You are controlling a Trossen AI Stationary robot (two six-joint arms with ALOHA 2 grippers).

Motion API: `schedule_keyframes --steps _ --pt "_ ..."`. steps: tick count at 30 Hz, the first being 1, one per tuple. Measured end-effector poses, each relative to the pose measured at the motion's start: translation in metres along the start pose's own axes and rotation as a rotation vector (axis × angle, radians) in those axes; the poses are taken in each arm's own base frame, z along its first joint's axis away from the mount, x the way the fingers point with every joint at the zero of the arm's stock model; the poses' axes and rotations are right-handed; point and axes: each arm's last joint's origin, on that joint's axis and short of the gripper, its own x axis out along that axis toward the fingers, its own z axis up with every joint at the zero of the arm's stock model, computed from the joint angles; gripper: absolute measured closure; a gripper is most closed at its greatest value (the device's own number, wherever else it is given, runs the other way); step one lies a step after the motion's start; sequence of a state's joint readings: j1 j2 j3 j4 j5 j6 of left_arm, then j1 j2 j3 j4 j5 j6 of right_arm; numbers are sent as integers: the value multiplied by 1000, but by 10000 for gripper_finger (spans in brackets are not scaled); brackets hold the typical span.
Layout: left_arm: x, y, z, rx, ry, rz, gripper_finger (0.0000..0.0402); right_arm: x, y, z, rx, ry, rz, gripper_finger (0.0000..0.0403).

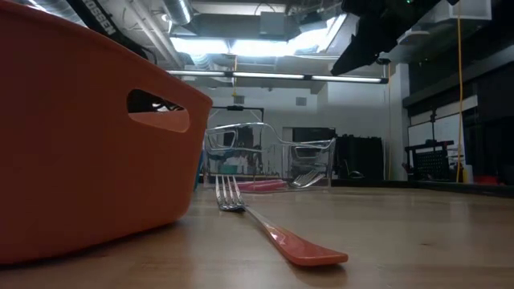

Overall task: Sort silverware by color (type)
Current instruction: Put the pink fork into the transparent bin

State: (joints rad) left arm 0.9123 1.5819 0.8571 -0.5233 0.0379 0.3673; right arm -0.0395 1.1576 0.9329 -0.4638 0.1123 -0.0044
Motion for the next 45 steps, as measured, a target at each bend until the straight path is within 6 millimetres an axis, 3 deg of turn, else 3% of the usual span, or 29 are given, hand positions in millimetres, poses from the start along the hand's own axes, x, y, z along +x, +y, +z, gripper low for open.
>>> schedule_keyframes --steps 20,31,45 --pt "1 0 0 12 0 -6 319 0 0 0 0 1 0 274" --pt "27 0 -3 8 88 -32 319 0 0 0 0 2 0 274" --pt "29 -1 -3 12 97 -22 321 0 0 0 0 2 1 274"
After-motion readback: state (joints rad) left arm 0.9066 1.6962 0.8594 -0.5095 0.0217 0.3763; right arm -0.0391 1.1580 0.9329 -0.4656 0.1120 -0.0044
